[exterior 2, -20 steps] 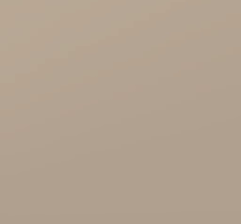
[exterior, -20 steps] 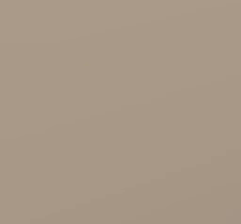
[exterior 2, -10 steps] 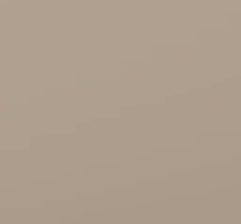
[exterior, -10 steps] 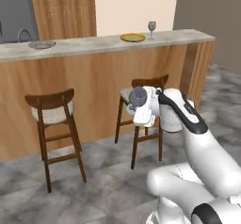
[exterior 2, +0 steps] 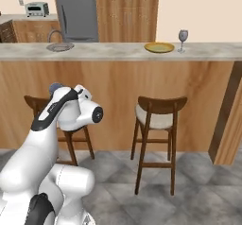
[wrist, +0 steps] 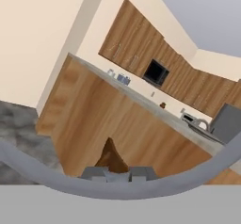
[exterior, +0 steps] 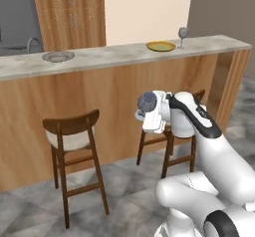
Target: Retrieve the wine glasses from the counter and place one next to each plate.
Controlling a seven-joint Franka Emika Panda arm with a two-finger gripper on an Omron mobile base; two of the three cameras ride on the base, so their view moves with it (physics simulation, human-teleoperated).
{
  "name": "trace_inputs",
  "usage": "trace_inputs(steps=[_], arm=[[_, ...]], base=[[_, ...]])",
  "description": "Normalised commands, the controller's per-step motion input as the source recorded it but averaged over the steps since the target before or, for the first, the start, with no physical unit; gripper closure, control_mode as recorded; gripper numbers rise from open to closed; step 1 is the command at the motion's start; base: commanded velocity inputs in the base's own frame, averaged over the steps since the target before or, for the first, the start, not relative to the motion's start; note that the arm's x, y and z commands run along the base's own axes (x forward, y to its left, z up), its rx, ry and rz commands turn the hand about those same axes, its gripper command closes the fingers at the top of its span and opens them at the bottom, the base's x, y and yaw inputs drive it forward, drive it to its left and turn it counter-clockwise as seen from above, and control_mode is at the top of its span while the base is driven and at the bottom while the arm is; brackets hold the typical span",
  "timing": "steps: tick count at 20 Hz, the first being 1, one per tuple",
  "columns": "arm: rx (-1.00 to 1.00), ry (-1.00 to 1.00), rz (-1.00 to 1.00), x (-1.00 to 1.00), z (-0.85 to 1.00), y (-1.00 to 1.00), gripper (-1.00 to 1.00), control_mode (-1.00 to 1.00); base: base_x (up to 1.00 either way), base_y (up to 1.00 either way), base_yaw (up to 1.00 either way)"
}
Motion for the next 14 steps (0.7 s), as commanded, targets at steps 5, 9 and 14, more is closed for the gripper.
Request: trace_inputs(steps=[5,9,14], arm=[[0.0,0.0,0.0,0.0,0.0,0.0,1.0,1.0],[0.0,0.0,0.0,0.0,0.0,0.0,1.0,1.0],[0.0,0.0,0.0,0.0,0.0,0.0,1.0,1.0]], base=[[0.32,0.16,0.0],[0.31,-0.02,0.0],[0.69,0.0,-0.01]])
